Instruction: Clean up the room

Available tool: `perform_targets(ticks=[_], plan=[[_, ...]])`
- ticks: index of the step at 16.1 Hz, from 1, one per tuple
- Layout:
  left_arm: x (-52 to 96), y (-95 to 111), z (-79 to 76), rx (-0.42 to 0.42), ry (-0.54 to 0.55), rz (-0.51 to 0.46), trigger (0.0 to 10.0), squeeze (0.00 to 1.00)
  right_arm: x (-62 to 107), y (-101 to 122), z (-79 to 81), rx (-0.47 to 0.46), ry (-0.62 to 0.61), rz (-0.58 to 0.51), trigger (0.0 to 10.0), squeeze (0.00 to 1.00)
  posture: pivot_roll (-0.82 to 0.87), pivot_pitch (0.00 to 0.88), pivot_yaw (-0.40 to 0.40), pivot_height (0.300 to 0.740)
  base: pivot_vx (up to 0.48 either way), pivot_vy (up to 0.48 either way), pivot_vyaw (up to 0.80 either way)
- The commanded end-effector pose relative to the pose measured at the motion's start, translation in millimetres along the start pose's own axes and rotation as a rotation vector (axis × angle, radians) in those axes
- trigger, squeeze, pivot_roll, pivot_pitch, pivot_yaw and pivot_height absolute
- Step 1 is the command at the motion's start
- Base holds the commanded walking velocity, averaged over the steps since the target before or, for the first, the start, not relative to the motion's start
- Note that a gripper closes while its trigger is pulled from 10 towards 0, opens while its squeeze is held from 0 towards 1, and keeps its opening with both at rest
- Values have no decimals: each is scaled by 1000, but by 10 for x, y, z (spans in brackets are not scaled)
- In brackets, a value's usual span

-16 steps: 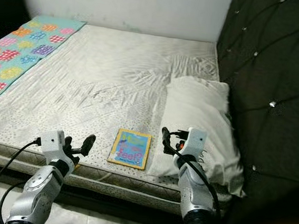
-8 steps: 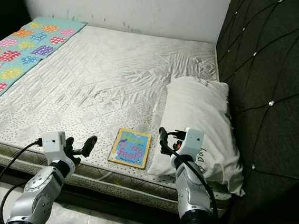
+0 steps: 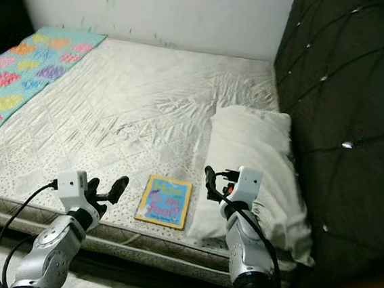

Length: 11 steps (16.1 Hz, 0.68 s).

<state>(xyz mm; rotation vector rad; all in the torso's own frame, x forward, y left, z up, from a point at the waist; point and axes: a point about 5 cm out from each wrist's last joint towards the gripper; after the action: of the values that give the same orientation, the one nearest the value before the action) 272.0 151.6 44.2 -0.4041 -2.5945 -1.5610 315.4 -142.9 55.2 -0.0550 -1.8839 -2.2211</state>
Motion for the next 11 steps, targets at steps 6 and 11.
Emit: perform_targets(ticks=[6, 11], plan=[[3, 38, 38, 16, 18, -7, 10000, 0, -1, 4, 20, 2, 11, 1, 10000, 0, -71, 0, 45, 740, 54, 0, 0], [-2, 28, 35, 21, 17, 2, 10000, 0, 0, 4, 15, 3, 13, 3, 10000, 0, -74, 0, 45, 740, 0, 148, -383]])
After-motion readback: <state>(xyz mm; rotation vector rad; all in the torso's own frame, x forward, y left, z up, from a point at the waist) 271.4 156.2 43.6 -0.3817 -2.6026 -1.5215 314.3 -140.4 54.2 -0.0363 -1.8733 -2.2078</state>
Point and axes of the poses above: a point about 5 cm out from each wrist's last joint towards the gripper, its own x axis pointing back from the gripper into the wrist, its own y axis along the axis of the wrist's last joint, z = x × y, and after that the axes turned 6 degrees about x, right-handed
